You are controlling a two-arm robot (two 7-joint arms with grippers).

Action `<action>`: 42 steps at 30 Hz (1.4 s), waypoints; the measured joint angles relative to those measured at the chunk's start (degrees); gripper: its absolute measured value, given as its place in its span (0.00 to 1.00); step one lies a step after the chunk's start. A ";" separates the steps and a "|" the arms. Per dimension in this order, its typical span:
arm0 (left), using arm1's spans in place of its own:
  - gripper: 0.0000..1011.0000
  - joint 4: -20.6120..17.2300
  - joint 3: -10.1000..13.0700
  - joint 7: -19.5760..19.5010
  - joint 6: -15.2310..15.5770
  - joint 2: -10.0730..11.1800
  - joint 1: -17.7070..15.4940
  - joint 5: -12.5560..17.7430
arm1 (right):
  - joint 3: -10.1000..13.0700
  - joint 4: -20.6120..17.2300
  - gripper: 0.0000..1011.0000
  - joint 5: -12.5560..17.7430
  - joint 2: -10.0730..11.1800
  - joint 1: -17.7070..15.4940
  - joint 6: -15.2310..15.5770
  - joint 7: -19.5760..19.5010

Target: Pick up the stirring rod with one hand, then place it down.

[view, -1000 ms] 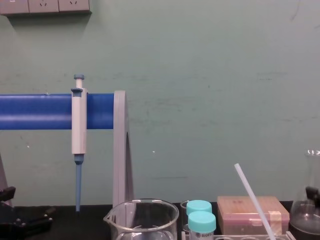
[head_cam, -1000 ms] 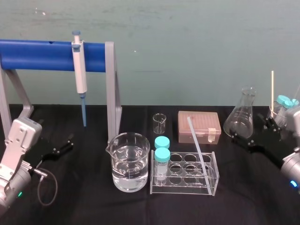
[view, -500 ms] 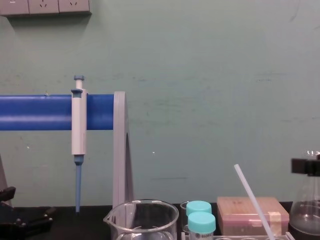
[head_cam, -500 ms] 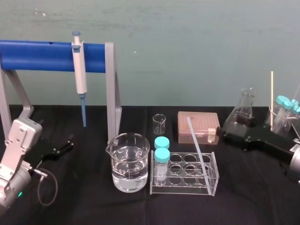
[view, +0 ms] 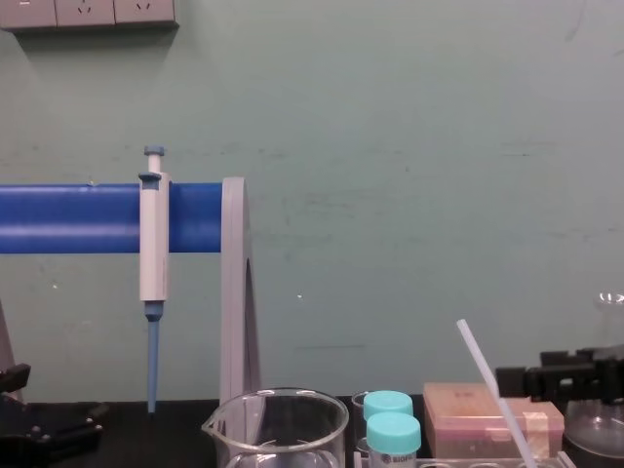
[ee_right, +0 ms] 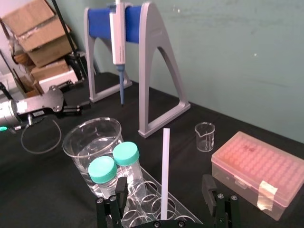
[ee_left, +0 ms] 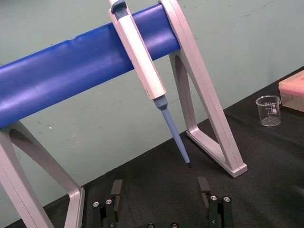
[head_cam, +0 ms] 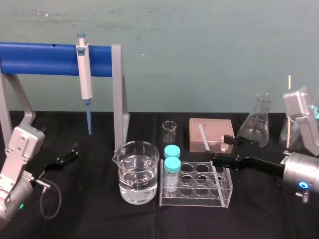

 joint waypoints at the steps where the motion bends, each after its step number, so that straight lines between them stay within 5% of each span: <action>1: 0.99 0.00 0.00 0.00 0.00 0.00 0.00 0.00 | -0.42 0.32 0.99 -0.21 -0.16 0.42 0.26 -0.04; 14: 0.99 0.00 0.00 0.00 0.00 0.00 0.00 0.00 | -4.24 3.10 0.99 -3.52 -3.56 4.18 2.00 -2.97; 21: 0.99 0.00 0.00 0.00 0.00 0.00 0.00 0.00 | -4.45 2.98 0.99 -6.01 -4.43 4.05 0.83 -4.69; 33: 0.99 0.00 0.00 0.00 0.00 0.00 0.00 0.00 | -4.47 2.95 0.98 -5.81 -4.42 4.07 0.82 -4.70; 42: 0.99 0.00 0.00 0.00 0.00 0.00 0.00 0.00 | -4.47 3.00 0.74 -5.64 -4.38 4.11 0.98 -4.53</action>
